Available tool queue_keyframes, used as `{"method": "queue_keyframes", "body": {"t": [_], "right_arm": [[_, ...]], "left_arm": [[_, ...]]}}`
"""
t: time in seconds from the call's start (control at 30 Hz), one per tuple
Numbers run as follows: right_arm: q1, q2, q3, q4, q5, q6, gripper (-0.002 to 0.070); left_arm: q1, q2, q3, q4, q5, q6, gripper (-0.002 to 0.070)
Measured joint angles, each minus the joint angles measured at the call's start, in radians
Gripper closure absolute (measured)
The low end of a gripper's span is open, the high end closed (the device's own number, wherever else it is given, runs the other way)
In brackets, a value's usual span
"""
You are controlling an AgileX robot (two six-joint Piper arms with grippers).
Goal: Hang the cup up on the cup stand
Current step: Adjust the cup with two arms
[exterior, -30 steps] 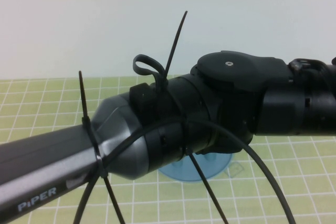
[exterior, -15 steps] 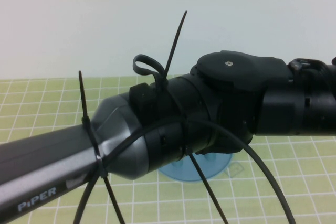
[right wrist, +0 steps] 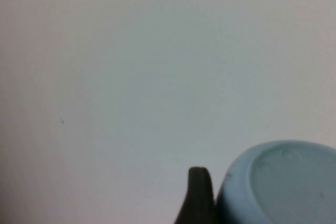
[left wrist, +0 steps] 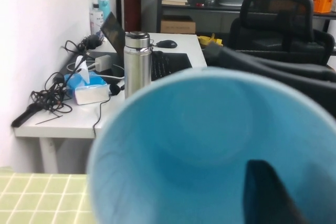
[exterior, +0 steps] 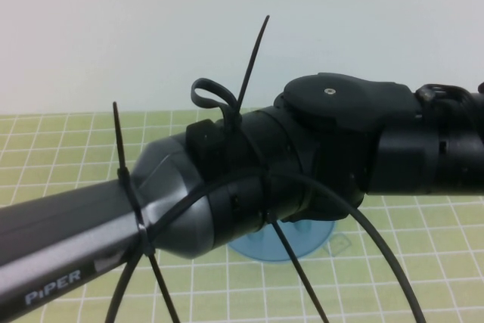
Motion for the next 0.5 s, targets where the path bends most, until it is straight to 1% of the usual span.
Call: {"method": "queue_keyframes", "body": {"t": [0.1,0.17,0.3,0.4,0.5], "right_arm": [[0.000,0.000,0.000,0.000,-0.005,-0.002,0.0127],[0.000,0.000,0.000,0.000,-0.008,-0.002,0.0127],[0.000,0.002,0.000,0.014,-0.003,-0.040,0.0127],[0.000,0.002,0.000,0.033,0.000,-0.074,0.0128],[0.000,0.002,0.000,0.033,-0.006,-0.107,0.0129]], "left_arm": [[0.009,-0.010,0.000,0.052,-0.029,-0.034,0.0316],[0.032,-0.019,0.000,0.124,-0.025,-0.096,0.0291],[0.101,-0.037,0.000,0.276,0.028,-0.286,0.0289],[0.168,-0.046,0.000,0.337,0.139,-0.343,0.0289],[0.244,-0.056,0.000,0.353,0.259,-0.386,0.0289]]}}
